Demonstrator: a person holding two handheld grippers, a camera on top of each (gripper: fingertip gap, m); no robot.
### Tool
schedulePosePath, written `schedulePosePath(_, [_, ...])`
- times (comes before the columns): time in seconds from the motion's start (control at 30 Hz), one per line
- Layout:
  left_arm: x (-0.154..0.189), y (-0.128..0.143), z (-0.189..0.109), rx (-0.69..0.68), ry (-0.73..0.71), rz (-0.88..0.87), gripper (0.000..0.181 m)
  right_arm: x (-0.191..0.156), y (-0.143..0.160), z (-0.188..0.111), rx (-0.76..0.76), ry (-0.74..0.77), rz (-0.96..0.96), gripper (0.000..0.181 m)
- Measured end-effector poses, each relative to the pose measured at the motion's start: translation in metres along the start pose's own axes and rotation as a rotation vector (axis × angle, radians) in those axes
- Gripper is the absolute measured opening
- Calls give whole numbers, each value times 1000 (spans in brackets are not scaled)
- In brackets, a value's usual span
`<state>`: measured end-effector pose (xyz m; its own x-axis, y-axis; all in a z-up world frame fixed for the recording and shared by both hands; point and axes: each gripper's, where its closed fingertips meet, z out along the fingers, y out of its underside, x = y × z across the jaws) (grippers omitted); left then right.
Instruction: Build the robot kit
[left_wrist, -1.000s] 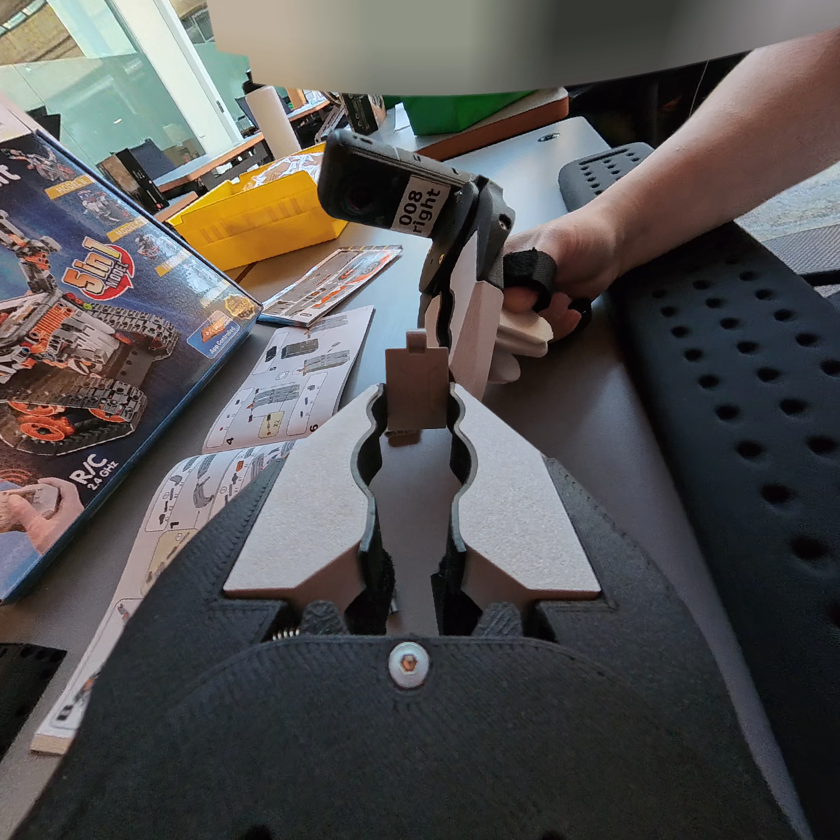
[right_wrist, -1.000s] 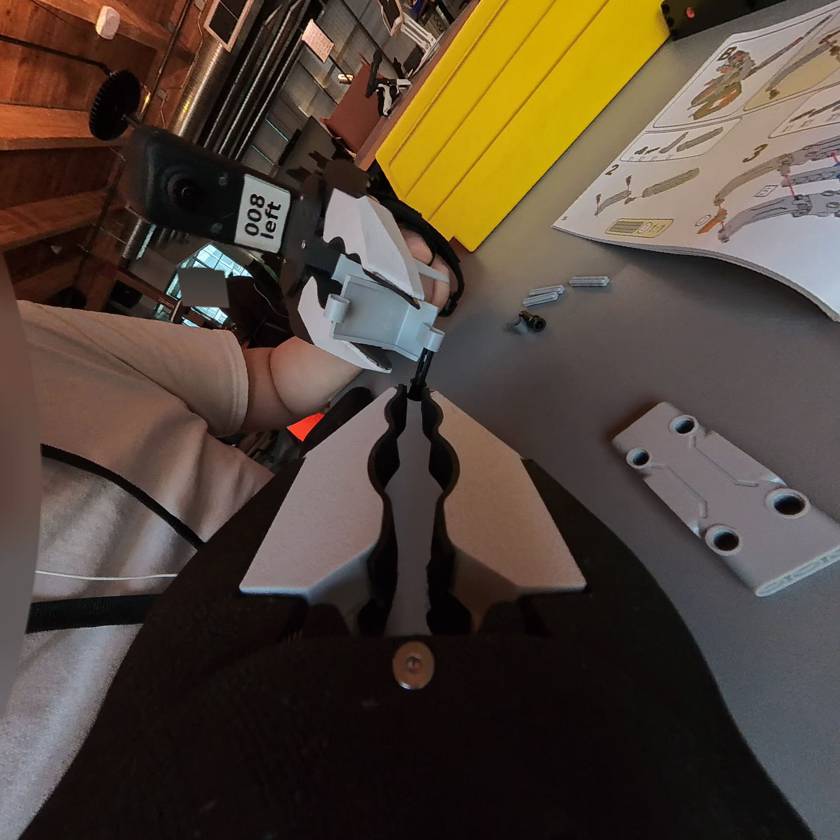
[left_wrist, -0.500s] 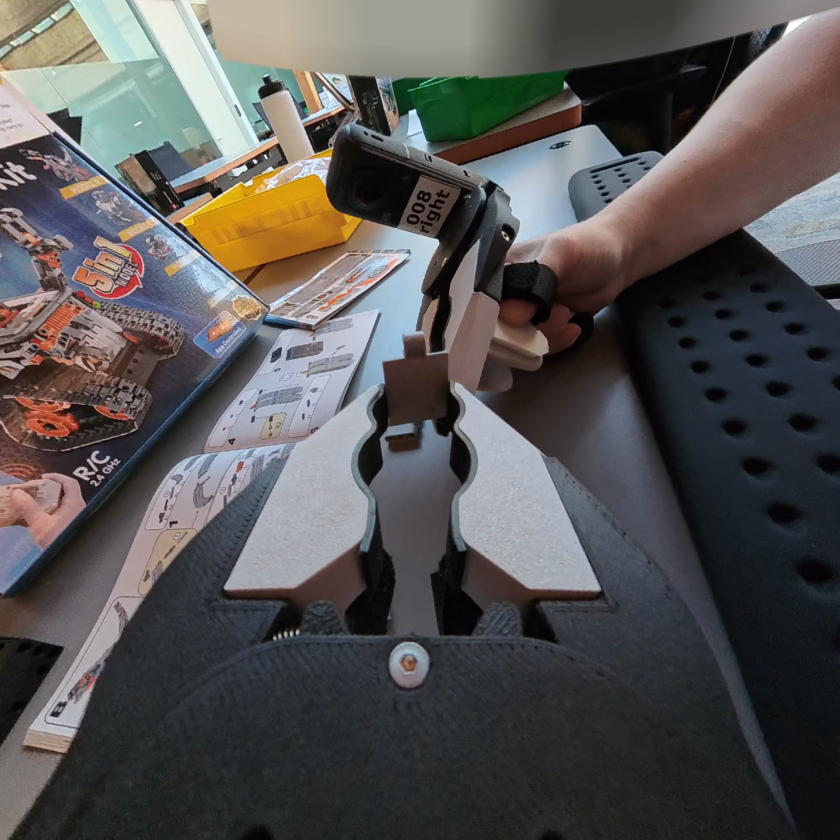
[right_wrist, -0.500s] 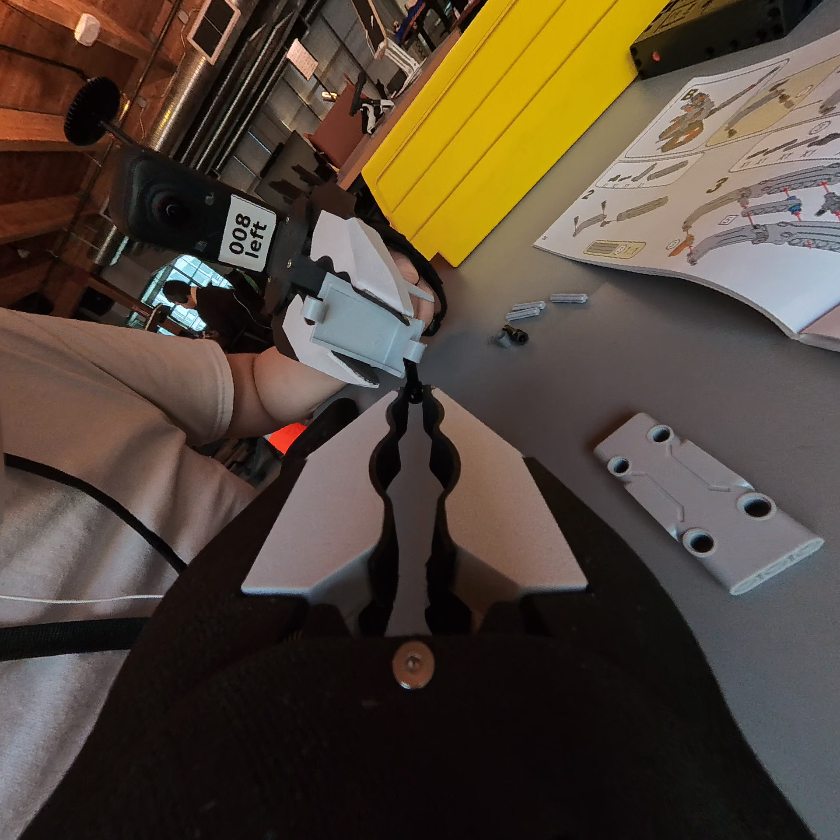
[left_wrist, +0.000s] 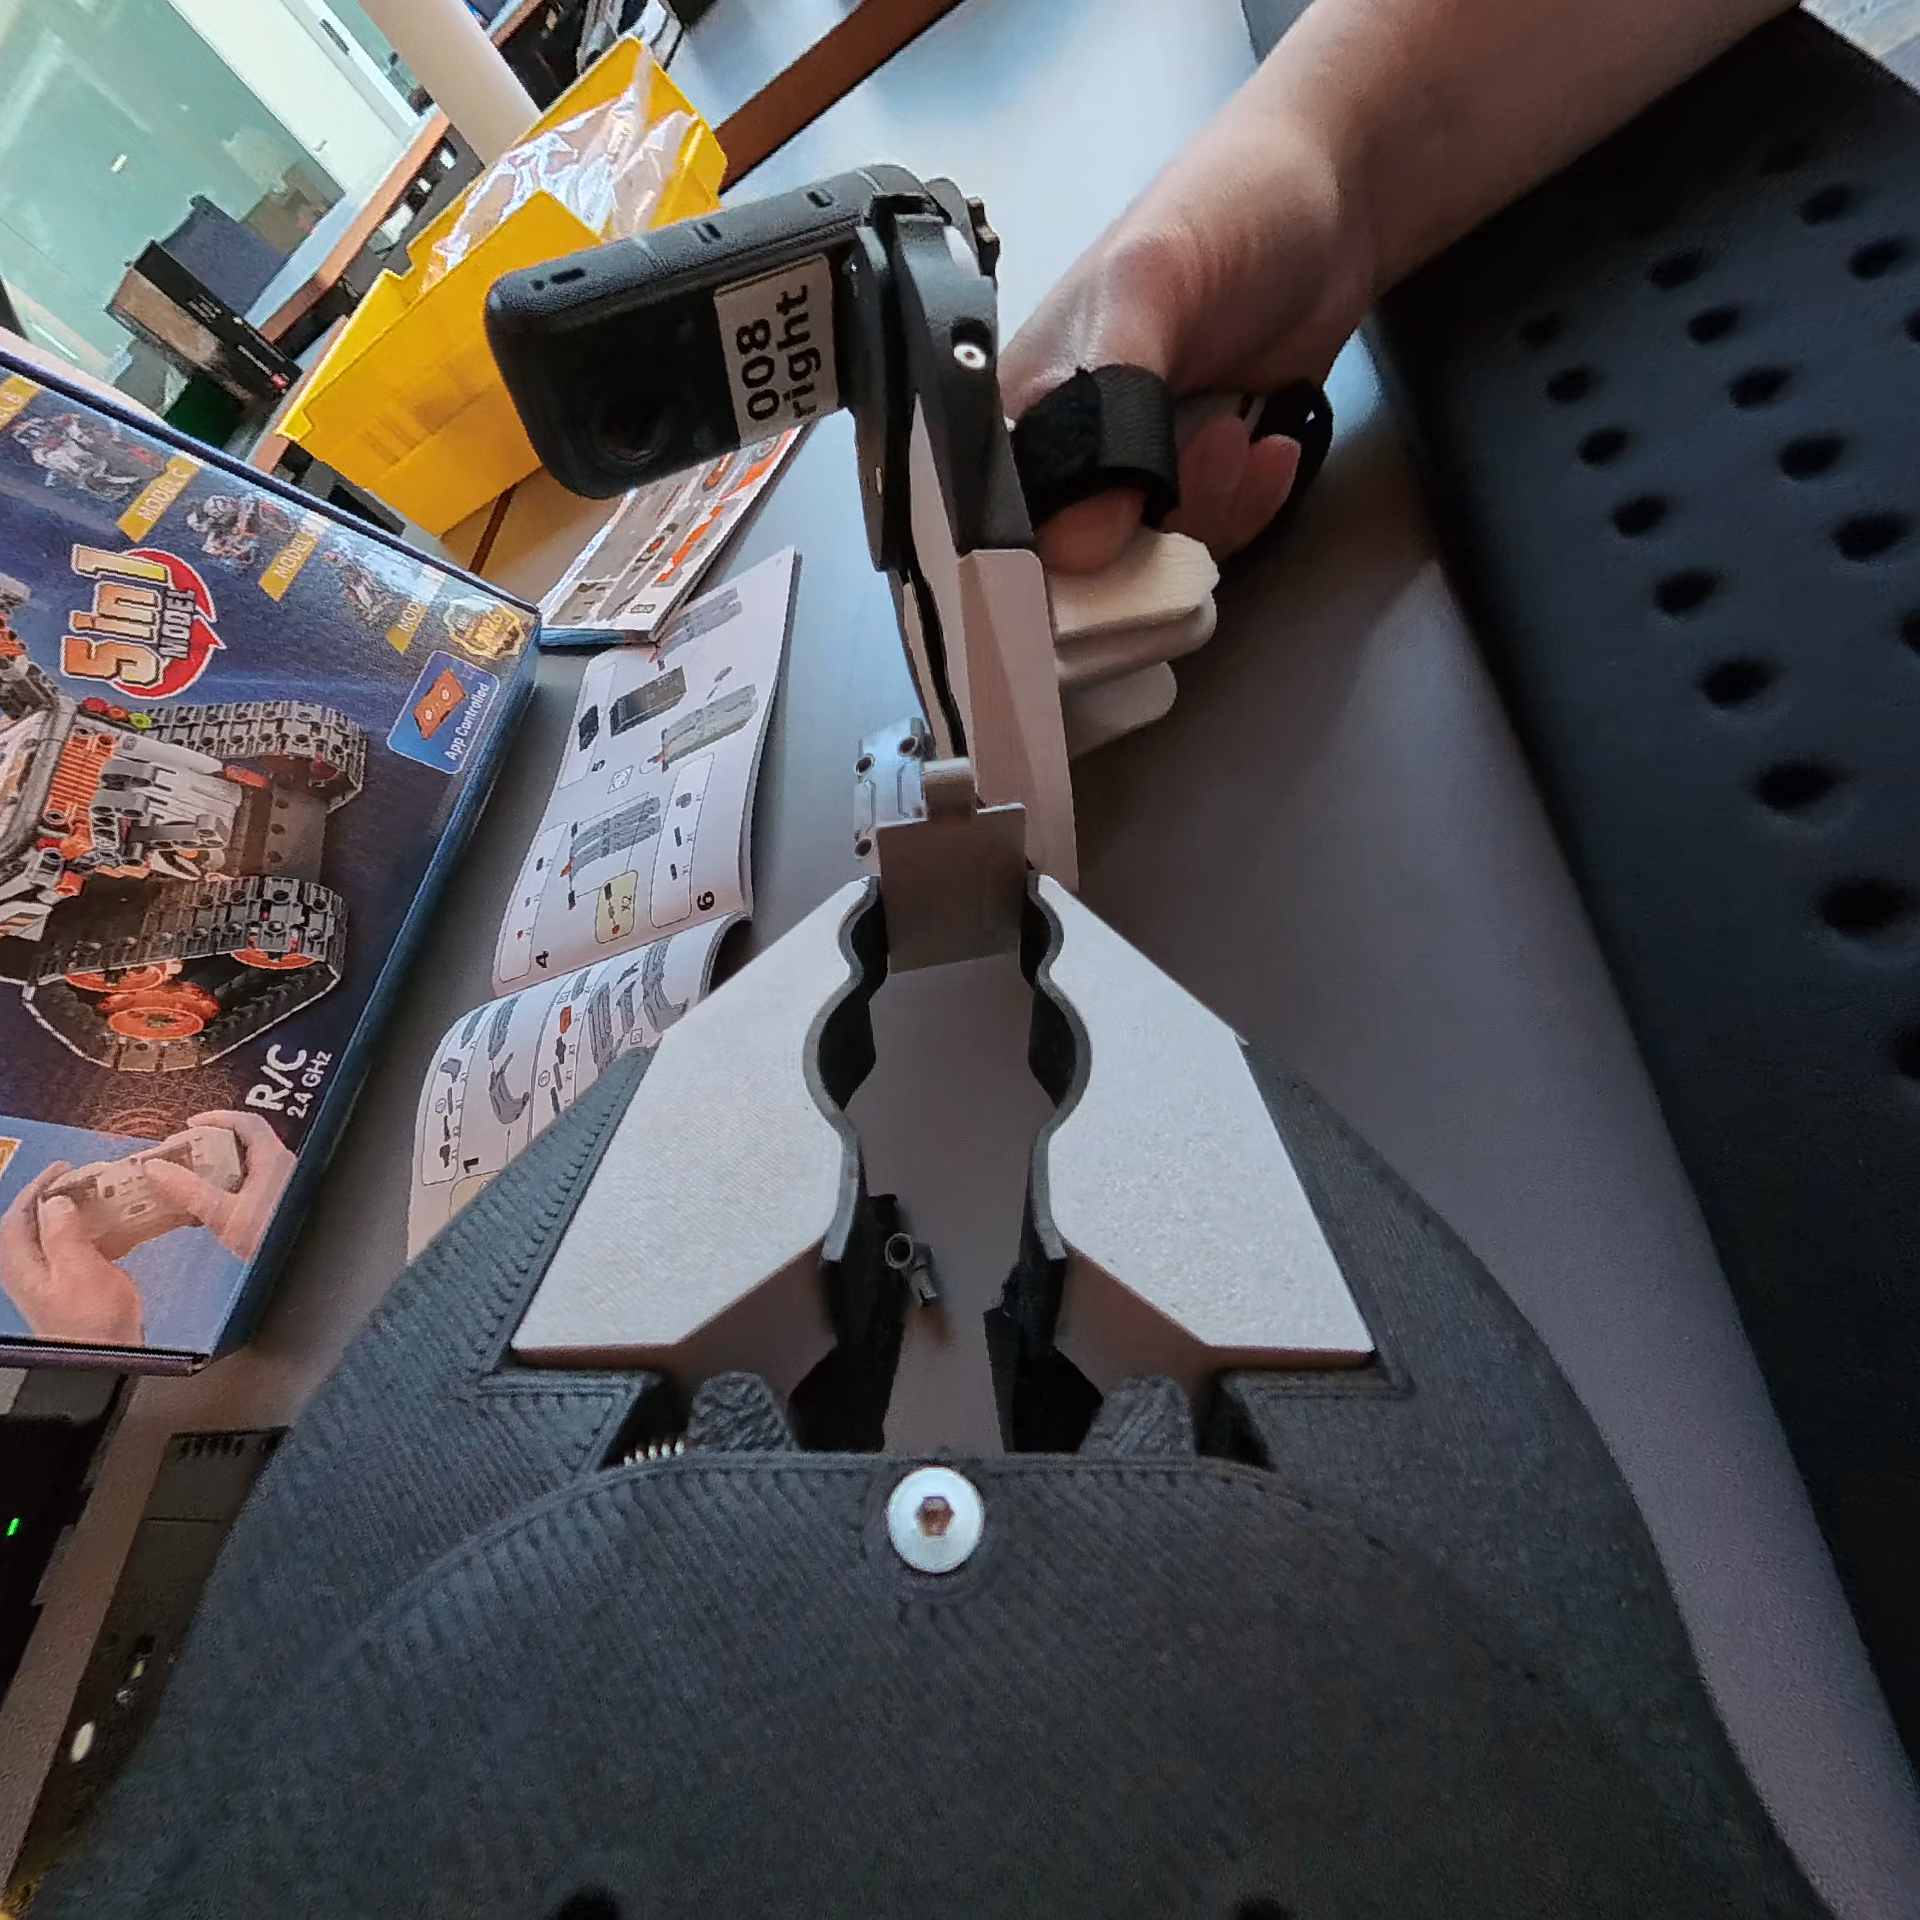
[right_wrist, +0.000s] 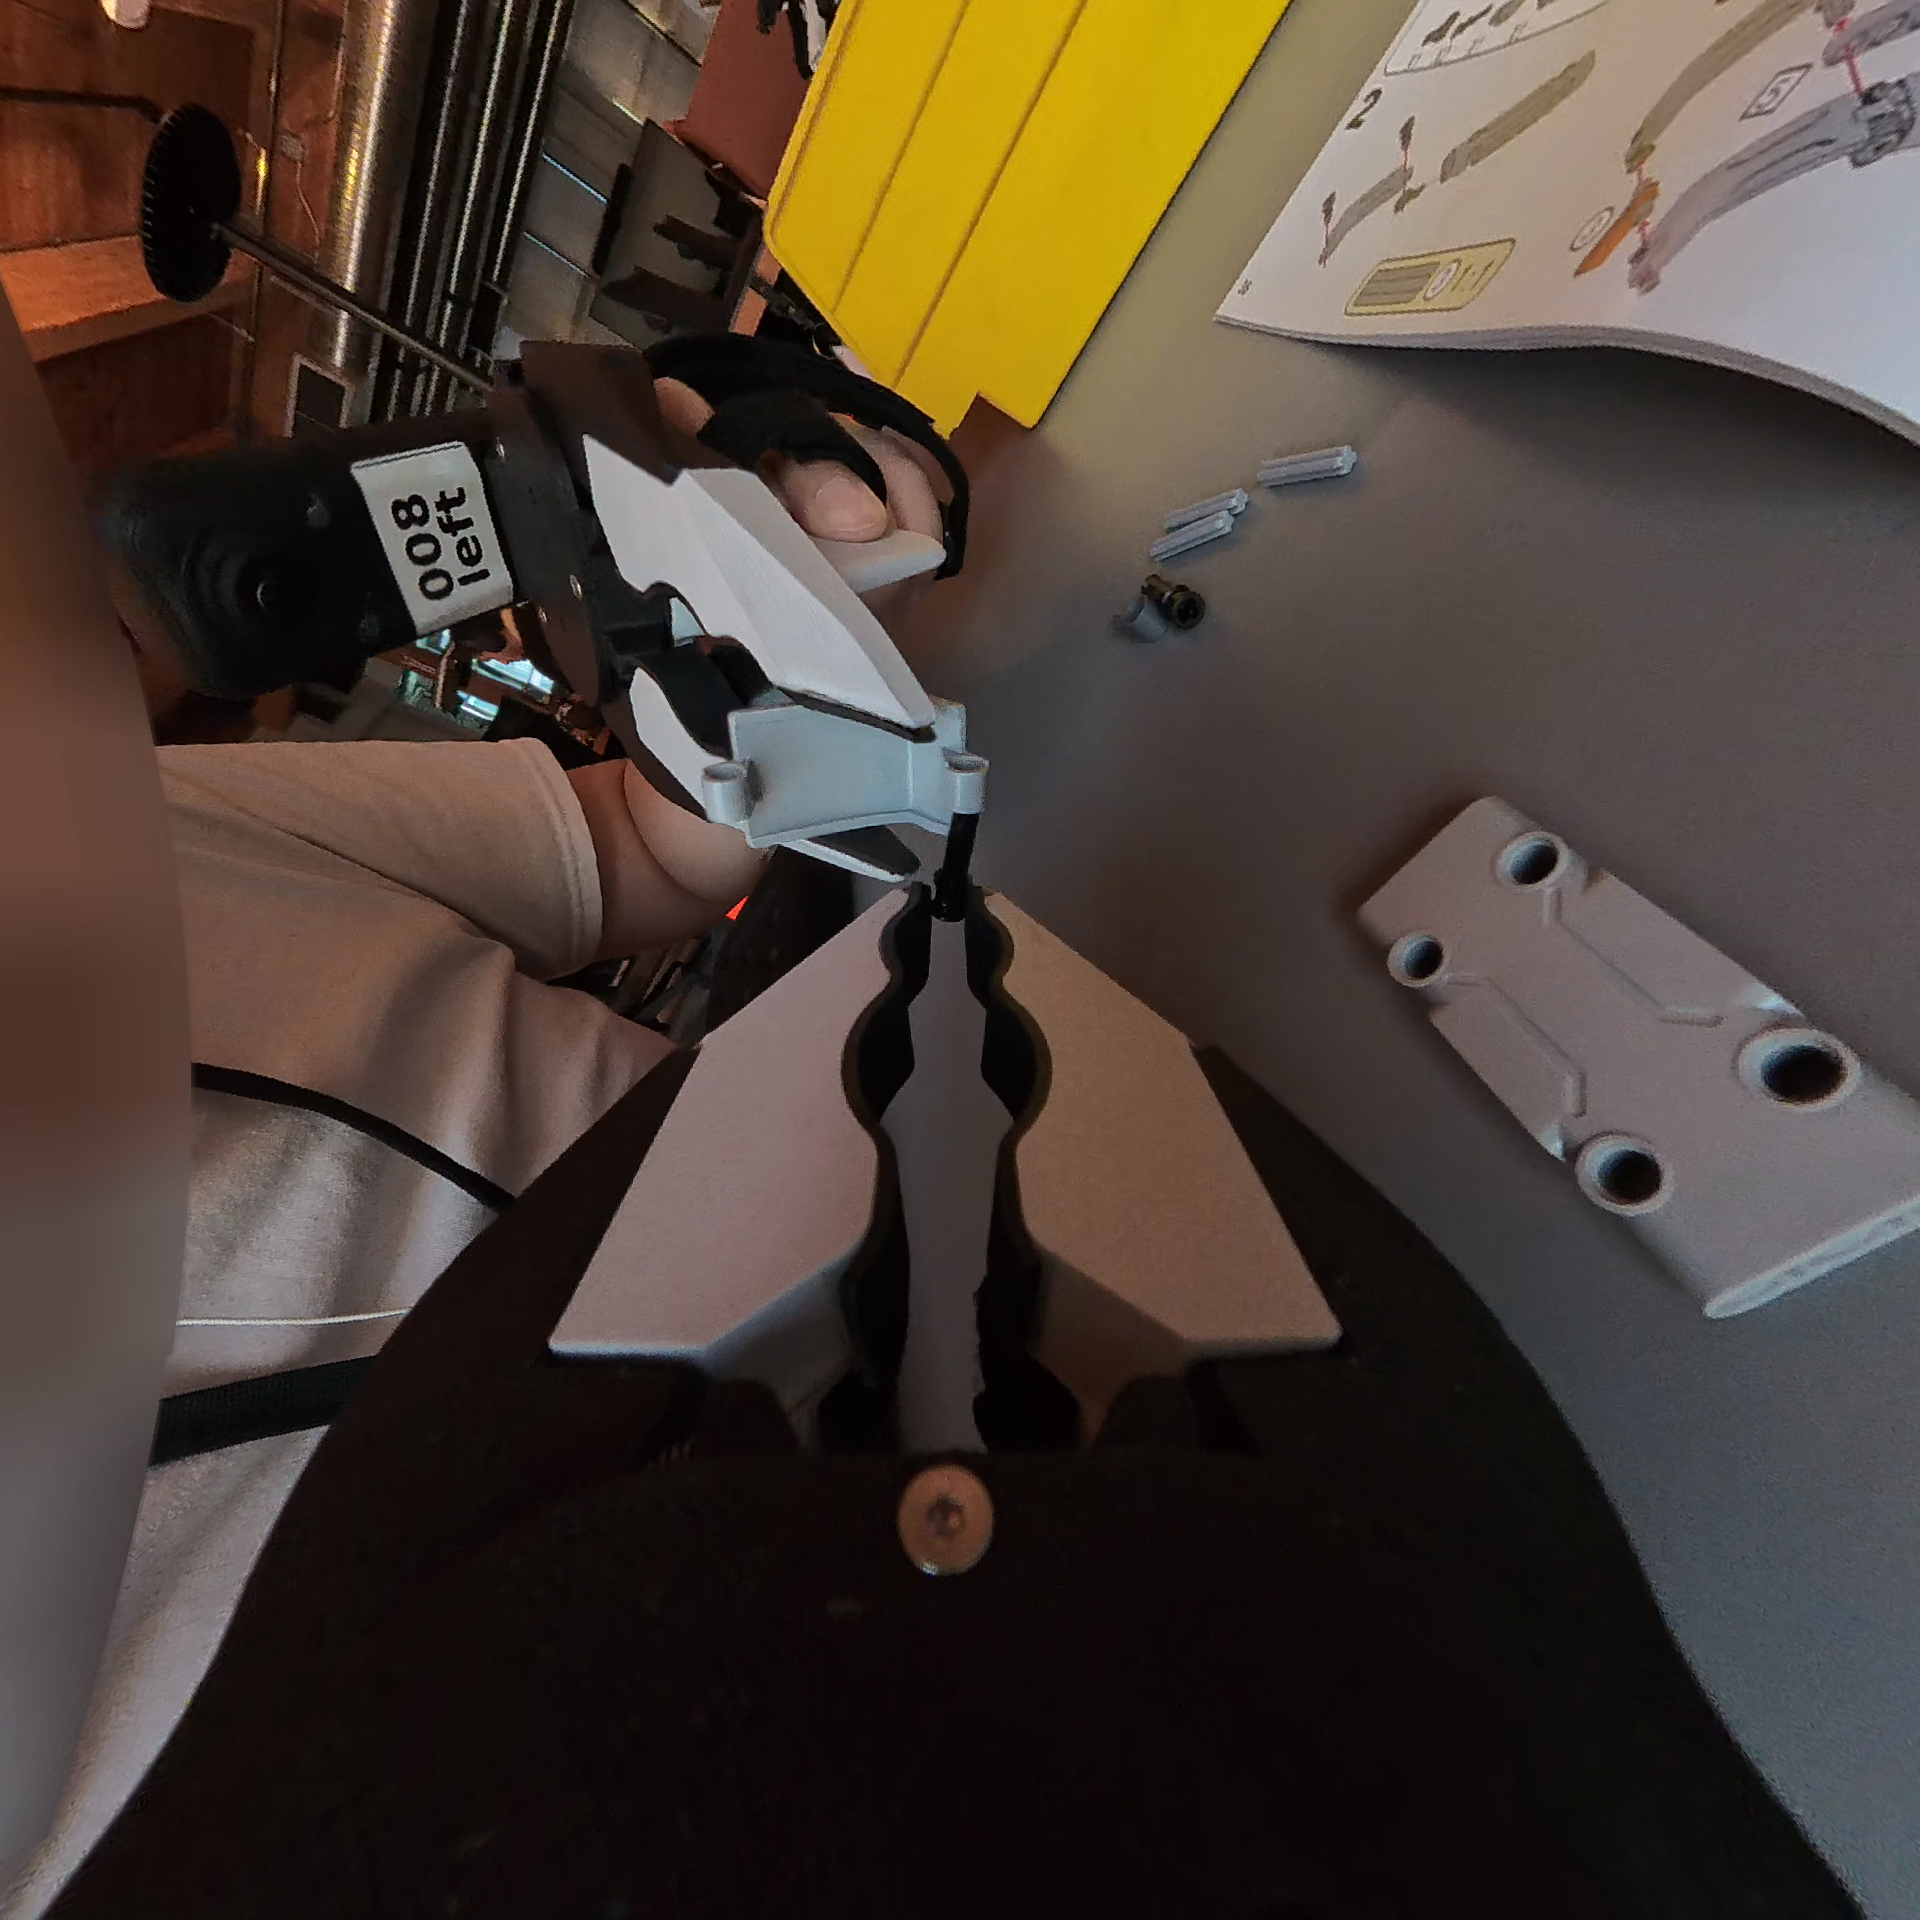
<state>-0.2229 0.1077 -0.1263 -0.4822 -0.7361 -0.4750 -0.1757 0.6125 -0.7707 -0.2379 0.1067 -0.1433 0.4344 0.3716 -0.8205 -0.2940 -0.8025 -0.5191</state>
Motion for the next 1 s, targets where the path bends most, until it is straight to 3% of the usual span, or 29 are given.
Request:
schedulePosePath(0.4, [9,4,-1,33,127,-161,24,5,11,5,-71,69,-63,4])
schedulePosePath(1.0, [24,10,-2,-39,188,-110,24,5,25,10,-187,61,-57,4])
